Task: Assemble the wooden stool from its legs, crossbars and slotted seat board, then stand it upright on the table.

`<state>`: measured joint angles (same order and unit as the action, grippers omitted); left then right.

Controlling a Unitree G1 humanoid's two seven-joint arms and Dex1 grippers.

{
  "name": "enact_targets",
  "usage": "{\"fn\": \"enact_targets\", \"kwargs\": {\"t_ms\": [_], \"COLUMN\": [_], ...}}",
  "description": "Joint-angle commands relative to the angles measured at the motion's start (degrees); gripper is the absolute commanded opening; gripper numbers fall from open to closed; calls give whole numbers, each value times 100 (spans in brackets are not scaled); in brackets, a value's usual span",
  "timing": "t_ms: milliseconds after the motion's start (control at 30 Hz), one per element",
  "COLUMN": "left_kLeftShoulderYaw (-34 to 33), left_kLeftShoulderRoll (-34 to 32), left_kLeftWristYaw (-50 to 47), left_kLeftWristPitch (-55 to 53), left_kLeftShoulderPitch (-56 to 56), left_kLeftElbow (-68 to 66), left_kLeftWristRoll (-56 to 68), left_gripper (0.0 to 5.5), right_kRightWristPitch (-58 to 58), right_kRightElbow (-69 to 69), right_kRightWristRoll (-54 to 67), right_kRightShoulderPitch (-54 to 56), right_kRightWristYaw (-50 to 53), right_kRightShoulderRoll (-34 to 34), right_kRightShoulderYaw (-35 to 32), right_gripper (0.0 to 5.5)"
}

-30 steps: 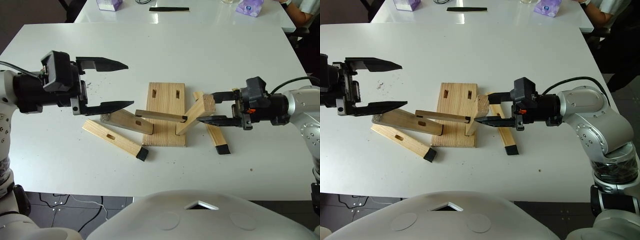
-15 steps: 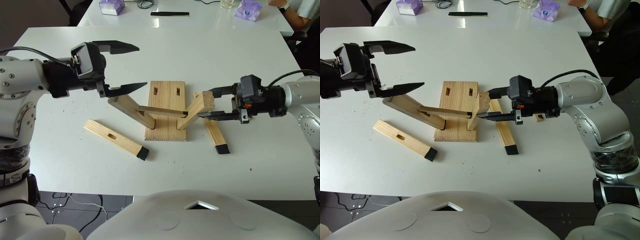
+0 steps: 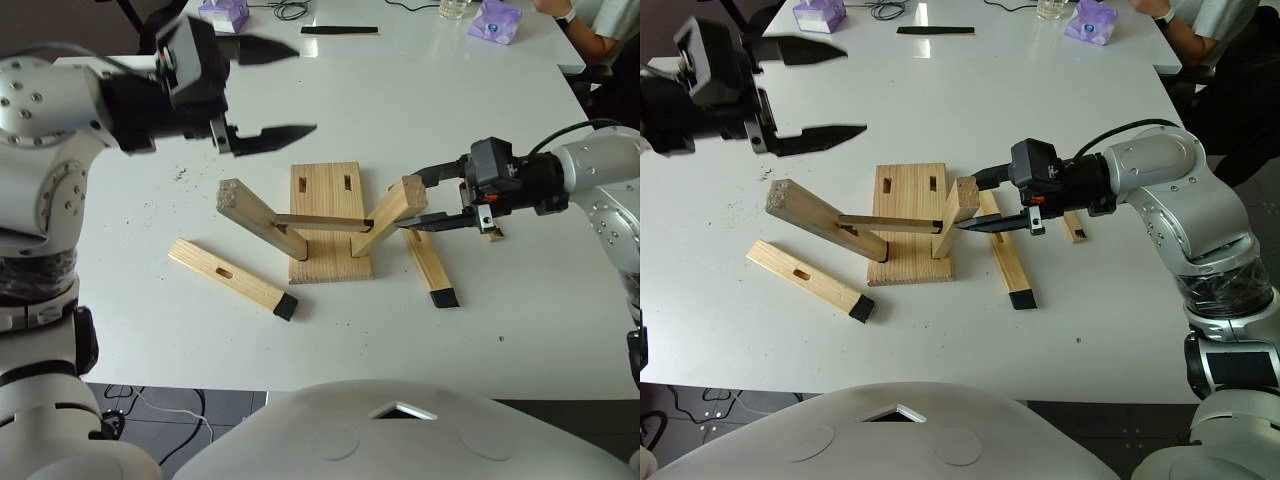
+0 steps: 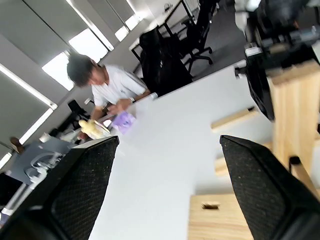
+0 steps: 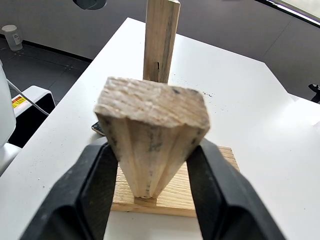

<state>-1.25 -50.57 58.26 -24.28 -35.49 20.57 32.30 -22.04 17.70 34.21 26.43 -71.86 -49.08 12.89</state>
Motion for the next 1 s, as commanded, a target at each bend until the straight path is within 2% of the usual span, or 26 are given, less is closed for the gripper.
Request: {"fn": "enact_targets", "kwargs": {"t_ms": [33,133,267,400,533,700,867,1000], "left_kLeftShoulderYaw": [80,168,424,1106,1471,1553,1978,3019], "left_kLeftShoulderRoll": [105,0,-78,352,706,714,276,152], "left_kLeftWristYaw": [-64,445,1798,2681,3251,3421,3422,3423], "left_kLeftWristPitch": [-83,252,7,215,313,-333,-735,22], "left_kLeftShoulderPitch": [-557,-419,-515,-1211,-1510,-1515,-1331,-855], "left_kLeftElbow": [67,-207,-1174,-2292,-2864,-2833,-2830,-3371], "left_kLeftWristRoll": [-76,-218,176,-256,-430,281,1186,692], "left_gripper": [377,377,377,377,377,377,377,377], "right_kRightWristPitch": [-166,-106,-55,11,26,24,11,15], "right_kRightElbow": [-263,-369,-461,-631,-648,-669,-701,-761], "right_kRightWristRoll": [-570,-652,-682,-746,-746,-741,-750,-787], "right_kRightShoulderPitch": [28,82,110,209,287,302,351,419], "right_kRightWristYaw": [-52,-105,-198,-300,-345,-414,-469,-551], "right_kRightShoulderRoll": [78,102,65,106,166,175,200,244], "right_kRightShoulderYaw": [413,453,464,535,631,689,740,839], "right_gripper": [201,201,201,201,201,201,201,201]}}
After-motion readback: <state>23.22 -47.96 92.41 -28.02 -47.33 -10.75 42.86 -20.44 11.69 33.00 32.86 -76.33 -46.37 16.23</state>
